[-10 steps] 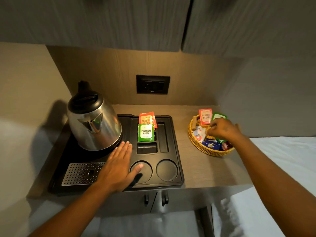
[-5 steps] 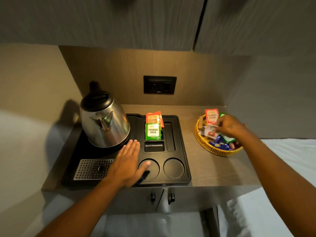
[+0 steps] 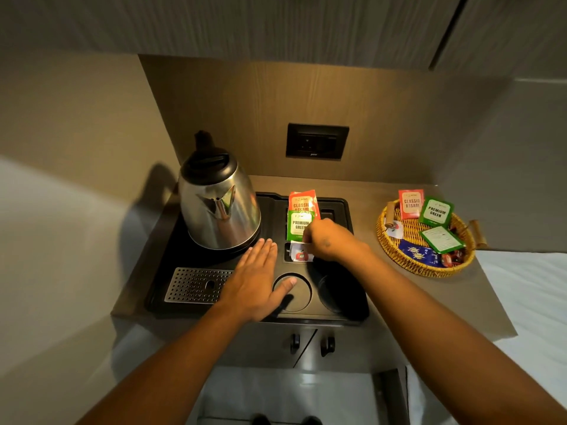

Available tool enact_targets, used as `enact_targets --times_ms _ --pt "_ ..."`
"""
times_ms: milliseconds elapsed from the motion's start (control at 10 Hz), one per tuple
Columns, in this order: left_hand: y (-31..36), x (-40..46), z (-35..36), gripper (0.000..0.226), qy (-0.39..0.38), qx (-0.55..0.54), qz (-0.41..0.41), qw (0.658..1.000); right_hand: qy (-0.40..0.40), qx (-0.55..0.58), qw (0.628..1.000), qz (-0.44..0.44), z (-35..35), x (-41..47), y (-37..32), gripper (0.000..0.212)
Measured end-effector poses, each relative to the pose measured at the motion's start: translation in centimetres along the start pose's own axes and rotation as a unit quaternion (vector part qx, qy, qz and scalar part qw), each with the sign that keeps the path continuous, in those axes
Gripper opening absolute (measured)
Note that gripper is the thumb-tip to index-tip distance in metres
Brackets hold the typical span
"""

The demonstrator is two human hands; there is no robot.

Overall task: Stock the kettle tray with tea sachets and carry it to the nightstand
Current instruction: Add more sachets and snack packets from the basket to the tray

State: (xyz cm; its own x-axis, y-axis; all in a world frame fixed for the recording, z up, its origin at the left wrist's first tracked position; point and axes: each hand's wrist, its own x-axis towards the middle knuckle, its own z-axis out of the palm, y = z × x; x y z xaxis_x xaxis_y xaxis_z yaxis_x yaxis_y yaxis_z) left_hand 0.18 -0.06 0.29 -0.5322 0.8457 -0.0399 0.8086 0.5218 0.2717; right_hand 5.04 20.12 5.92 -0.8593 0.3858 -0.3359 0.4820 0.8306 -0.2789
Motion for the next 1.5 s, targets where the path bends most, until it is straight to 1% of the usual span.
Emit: enact_targets --times_ms 100,200,300,400,500,600,700,800,900,1100,1200,1300,1500 --pt "0.0 0.0 0.0 0.091 0.001 -0.002 0.0 1.0 0.014 0.01 1.0 -0.002 -0.4 -0.3 1.0 0.026" --pt "-0.1 0.1 0.1 0.092 -0.001 -0.003 0.0 1.0 0.111 0.05 0.991 0.06 -3.0 -2.1 6.5 0.029" --pt "-0.1 0.1 0.1 0.092 -0.001 0.004 -0.001 1.0 0.128 0.022 0.982 0.139 -5.0 -3.7 12.4 0.028" --pt "0.0 0.1 0.1 0.091 -0.005 0.01 0.0 1.0 0.021 -0.048 0.974 0.222 -5.6 -5.5 18.8 0.043" --pt "-0.1 0.1 0.1 0.092 -0.003 0.008 0.001 1.0 -0.022 -0.047 0.976 0.212 -4.8 -5.5 20.3 0.046" --pt "-0.1 0.1 0.3 0.093 0.006 -0.002 0.003 1.0 -0.004 -0.025 0.981 0.193 -4.0 -4.9 20.6 0.033" --pt "-0.2 0.1 0.4 0.093 0.005 -0.002 0.003 1.0 0.004 -0.012 0.981 0.192 -3.7 -4.7 20.7 0.019" --pt "-0.2 0.2 0.4 0.092 0.007 -0.002 0.0 1.0 0.004 -0.027 0.981 0.193 -3.3 -4.5 20.6 0.013" --pt "-0.2 0.2 0.5 0.092 0.007 0.003 0.001 1.0 0.007 -0.059 0.981 0.186 -3.2 -4.4 20.5 0.018" --pt "-0.2 0.2 0.4 0.091 0.009 0.009 0.001 1.0 -0.014 -0.001 0.98 0.198 -3.5 -4.0 20.5 0.014" --pt "-0.2 0.2 0.3 0.092 0.009 0.009 0.001 1.0 -0.007 -0.005 0.98 0.197 -3.6 -4.0 20.3 0.019" --pt "-0.1 0.2 0.3 0.091 0.009 0.009 0.0 1.0 -0.013 -0.036 0.979 0.2 -3.6 -3.9 20.1 0.022" --pt "0.0 0.1 0.2 0.091 0.007 0.01 -0.002 1.0 -0.038 -0.035 0.975 0.215 -4.2 -3.9 19.4 0.018"
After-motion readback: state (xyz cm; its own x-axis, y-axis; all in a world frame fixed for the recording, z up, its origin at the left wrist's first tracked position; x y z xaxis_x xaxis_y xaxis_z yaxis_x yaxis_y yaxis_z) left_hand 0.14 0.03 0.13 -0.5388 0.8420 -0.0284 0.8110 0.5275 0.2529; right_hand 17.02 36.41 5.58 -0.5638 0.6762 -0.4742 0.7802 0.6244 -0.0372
